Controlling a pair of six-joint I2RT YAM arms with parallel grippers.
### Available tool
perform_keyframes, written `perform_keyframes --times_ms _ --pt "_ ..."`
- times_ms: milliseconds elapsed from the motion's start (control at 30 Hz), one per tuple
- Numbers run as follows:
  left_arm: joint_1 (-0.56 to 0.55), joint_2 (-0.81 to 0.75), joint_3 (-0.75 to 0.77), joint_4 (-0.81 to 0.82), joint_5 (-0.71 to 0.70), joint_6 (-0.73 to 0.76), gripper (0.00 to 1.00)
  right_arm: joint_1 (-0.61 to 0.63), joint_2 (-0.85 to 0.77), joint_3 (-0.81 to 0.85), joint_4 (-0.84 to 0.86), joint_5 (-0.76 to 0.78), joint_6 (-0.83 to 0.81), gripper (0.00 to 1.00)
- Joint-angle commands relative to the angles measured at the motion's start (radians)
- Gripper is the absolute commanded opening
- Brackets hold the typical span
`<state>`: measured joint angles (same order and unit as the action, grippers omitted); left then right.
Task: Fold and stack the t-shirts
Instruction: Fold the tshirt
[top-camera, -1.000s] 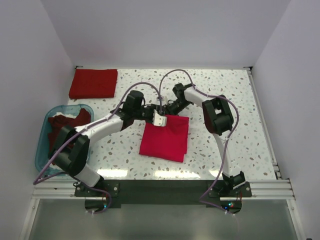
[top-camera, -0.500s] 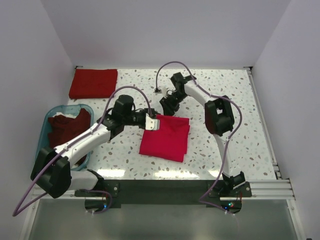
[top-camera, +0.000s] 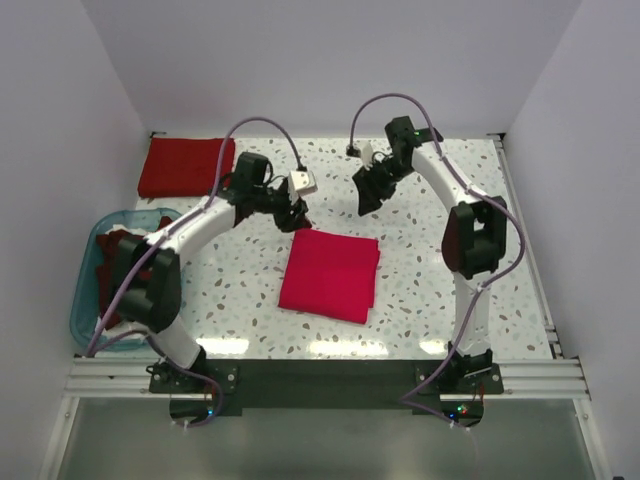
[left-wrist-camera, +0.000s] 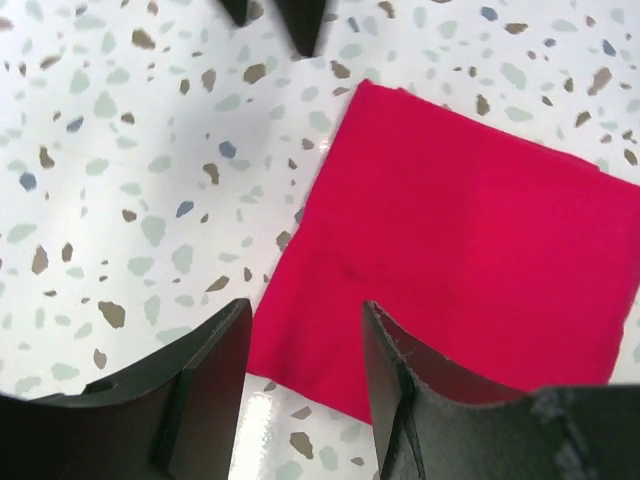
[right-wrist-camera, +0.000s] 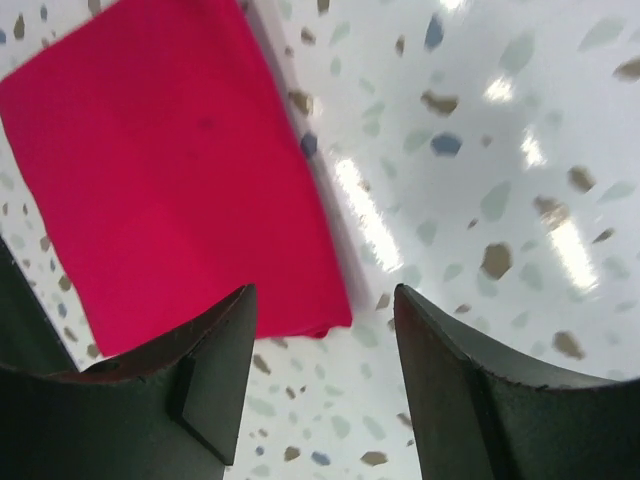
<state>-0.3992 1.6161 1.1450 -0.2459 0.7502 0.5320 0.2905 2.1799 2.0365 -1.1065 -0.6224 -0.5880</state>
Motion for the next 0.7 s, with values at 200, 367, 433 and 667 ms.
perform_keyframes --times_ms 200,367,433,667 --pt "0.114 0.382 0.407 -0.407 0.095 0.029 0.55 -0.040 -0.012 -0.203 -0.030 -0.019 0.011 0.63" --pt "0.118 0.456 0.446 -0.472 0.095 0.095 0.56 -0.050 0.024 -0.216 -0.026 -0.022 0.031 0.61" --pt "0.118 0.473 0.455 -0.480 0.103 0.094 0.56 -0.050 0.031 -0.223 -0.027 -0.023 0.036 0.61" --pt "0.118 0.525 0.452 -0.457 0.117 0.060 0.56 -0.051 0.044 -0.253 -0.001 0.021 0.037 0.63"
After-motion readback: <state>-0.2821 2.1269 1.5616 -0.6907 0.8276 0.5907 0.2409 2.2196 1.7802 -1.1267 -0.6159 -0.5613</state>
